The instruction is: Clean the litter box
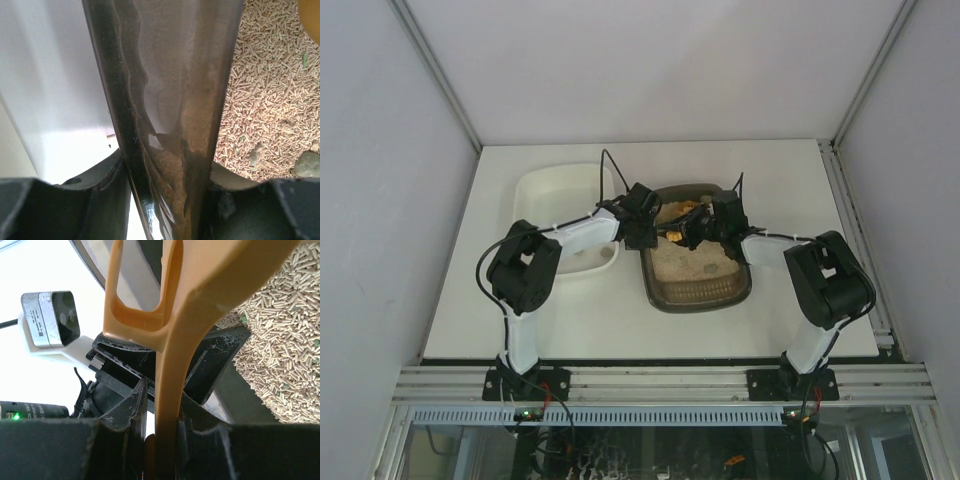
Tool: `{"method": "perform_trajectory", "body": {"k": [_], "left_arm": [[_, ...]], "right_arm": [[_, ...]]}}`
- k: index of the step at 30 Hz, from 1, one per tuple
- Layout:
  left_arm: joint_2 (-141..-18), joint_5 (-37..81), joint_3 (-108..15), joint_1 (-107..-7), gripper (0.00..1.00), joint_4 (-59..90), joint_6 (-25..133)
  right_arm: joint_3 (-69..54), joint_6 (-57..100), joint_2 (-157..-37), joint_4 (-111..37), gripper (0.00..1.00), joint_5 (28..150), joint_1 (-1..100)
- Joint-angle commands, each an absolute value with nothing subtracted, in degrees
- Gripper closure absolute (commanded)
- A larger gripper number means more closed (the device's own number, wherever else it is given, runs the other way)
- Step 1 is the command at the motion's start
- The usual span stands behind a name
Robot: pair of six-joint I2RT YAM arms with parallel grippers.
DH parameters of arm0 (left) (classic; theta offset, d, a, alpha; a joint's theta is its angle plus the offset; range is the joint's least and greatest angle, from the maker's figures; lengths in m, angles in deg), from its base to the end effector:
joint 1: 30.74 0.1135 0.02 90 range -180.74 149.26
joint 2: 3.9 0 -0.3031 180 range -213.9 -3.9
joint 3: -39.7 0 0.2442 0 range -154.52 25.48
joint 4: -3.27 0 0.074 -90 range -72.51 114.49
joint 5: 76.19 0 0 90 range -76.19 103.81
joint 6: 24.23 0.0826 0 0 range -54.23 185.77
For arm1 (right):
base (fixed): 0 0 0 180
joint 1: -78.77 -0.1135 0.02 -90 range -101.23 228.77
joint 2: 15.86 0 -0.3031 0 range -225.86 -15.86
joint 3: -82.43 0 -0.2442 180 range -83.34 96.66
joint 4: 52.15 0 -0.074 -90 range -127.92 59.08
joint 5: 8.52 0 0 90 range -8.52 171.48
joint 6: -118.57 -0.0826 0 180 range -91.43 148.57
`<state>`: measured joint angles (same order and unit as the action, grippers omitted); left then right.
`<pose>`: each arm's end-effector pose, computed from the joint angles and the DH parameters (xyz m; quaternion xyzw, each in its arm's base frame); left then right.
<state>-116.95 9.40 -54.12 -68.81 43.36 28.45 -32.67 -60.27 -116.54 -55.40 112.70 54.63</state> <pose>0.3574 -0.2719 0.1775 -0.0039 0.9637 -0.1323 0.2319 0.3441 0.2011 0.1908 0.3426 0.7827 0.5163 0.0589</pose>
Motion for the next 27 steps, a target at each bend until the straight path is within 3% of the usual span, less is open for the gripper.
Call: {"method": "perform_trajectory", "body": {"k": [1,27], "left_arm": [[-114.28,13.62,-52.98,-70.95,0.65,40.92,33.86],[-114.89,12.42,-54.69,-68.97,0.65,42.05,34.22]], "right_arm": [[-36.17,-57.09,-113.51,-55.92,1.00,113.33,49.62],[-52.40,-49.99,-103.25,-59.36,1.00,117.27,46.74]]}}
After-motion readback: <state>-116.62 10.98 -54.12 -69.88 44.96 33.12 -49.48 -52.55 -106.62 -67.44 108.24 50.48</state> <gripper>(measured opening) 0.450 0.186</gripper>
